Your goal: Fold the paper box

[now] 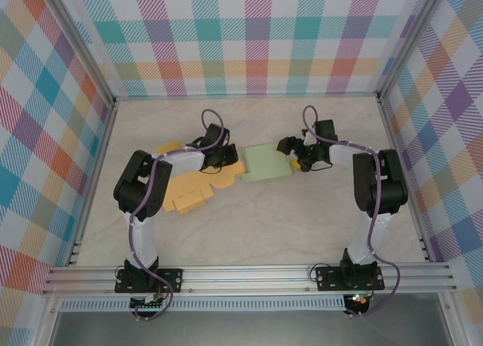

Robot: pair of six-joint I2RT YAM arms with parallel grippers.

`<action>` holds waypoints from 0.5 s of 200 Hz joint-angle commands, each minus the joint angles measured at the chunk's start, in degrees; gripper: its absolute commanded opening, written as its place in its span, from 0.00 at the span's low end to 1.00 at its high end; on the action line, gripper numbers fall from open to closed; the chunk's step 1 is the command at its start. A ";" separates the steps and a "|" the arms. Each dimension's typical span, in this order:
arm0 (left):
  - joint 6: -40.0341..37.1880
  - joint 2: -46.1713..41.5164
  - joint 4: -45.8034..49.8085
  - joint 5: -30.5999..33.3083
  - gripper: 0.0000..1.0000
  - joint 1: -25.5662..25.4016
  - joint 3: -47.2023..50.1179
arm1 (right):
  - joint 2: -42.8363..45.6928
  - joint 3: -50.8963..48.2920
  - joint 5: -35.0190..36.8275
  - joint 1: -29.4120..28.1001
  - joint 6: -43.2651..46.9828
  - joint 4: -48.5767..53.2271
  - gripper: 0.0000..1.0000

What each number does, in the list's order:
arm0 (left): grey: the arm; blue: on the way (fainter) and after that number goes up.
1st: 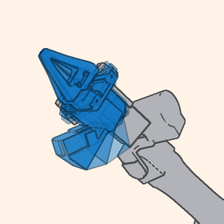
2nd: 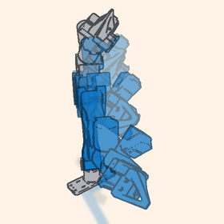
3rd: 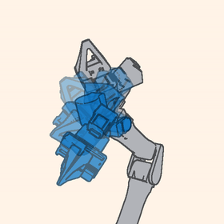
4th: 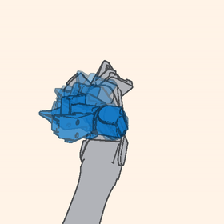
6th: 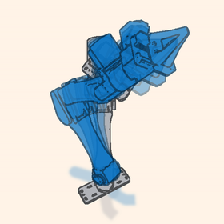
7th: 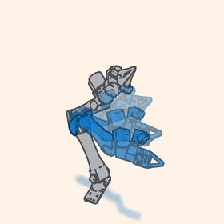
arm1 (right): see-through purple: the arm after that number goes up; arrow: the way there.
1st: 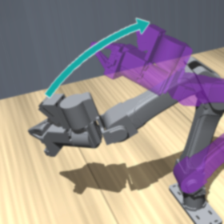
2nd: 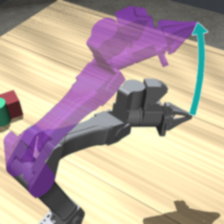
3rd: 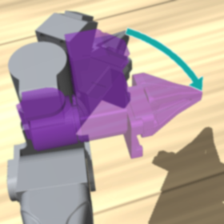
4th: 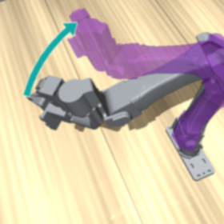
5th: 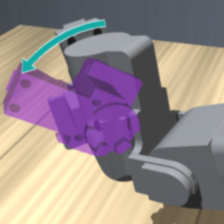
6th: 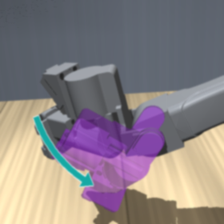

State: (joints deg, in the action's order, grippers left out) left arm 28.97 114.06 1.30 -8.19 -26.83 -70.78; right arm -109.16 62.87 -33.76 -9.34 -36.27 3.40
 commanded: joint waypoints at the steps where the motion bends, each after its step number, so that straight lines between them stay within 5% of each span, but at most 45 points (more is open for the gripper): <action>1: 1.90 -1.94 -2.54 -2.27 0.16 0.37 1.73 | -0.92 -0.56 -1.45 0.25 -0.12 -1.26 0.89; 63: 3.72 -4.69 -5.66 -5.40 0.49 -0.52 1.61 | -0.67 -0.38 0.71 0.25 1.47 0.65 0.89; 100: 3.37 -0.99 -4.38 -7.18 0.54 -1.09 -1.29 | -1.39 -0.38 0.62 0.29 1.41 0.38 0.90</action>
State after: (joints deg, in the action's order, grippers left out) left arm 32.34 111.20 -3.14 -13.04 -27.35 -69.28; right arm -109.21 62.67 -33.04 -9.32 -35.94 3.84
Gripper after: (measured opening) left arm 0.534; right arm 0.895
